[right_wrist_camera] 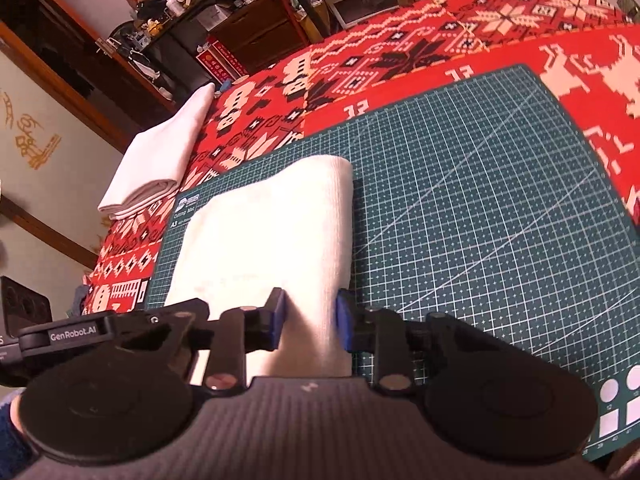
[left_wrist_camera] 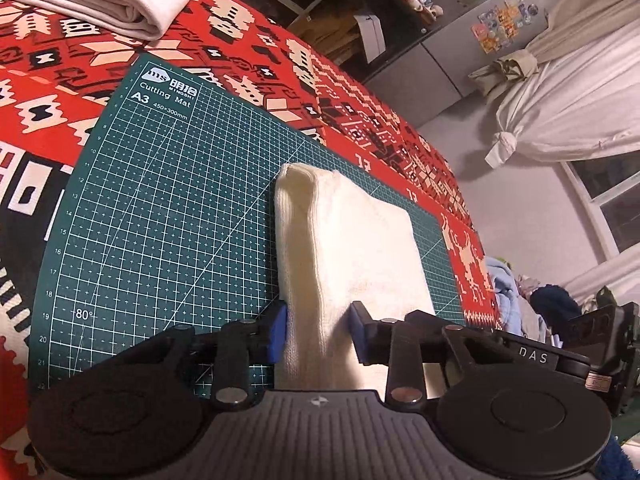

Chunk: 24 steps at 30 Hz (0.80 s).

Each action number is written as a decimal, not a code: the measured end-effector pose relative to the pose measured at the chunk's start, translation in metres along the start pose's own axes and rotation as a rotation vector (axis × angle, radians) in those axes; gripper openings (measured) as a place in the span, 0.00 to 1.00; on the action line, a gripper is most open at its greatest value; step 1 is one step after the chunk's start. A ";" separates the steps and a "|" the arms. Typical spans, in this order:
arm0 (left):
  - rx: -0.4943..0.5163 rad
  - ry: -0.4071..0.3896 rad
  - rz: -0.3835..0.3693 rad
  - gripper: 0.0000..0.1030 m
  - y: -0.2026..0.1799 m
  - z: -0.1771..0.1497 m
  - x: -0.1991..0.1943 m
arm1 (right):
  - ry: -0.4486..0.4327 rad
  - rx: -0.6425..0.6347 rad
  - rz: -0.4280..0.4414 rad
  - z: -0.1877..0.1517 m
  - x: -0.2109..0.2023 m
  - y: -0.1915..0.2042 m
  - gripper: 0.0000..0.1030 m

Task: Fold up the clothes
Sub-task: 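Carry the held vest with both grippers over to the white clothes stack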

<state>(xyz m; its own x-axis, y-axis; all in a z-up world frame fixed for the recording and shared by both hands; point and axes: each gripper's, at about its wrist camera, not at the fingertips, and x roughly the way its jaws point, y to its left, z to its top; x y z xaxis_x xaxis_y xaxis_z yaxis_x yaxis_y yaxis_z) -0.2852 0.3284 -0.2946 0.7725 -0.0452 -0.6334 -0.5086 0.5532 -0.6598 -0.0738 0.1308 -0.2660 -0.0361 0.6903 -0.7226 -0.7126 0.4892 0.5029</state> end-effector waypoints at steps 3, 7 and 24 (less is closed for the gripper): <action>0.006 -0.007 0.017 0.25 -0.005 0.004 -0.005 | 0.012 -0.006 -0.004 0.007 -0.002 0.007 0.23; 0.004 -0.034 0.011 0.24 -0.005 0.016 -0.018 | 0.010 -0.025 -0.001 0.021 -0.002 0.022 0.22; 0.121 -0.246 0.146 0.24 0.061 0.218 -0.104 | -0.061 -0.117 0.086 0.172 0.122 0.214 0.22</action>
<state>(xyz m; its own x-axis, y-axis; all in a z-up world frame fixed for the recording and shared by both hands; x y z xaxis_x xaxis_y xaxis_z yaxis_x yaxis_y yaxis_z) -0.3135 0.5476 -0.1809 0.7712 0.2367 -0.5909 -0.5833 0.6344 -0.5073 -0.1098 0.4117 -0.1652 -0.0603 0.7595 -0.6477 -0.7856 0.3642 0.5002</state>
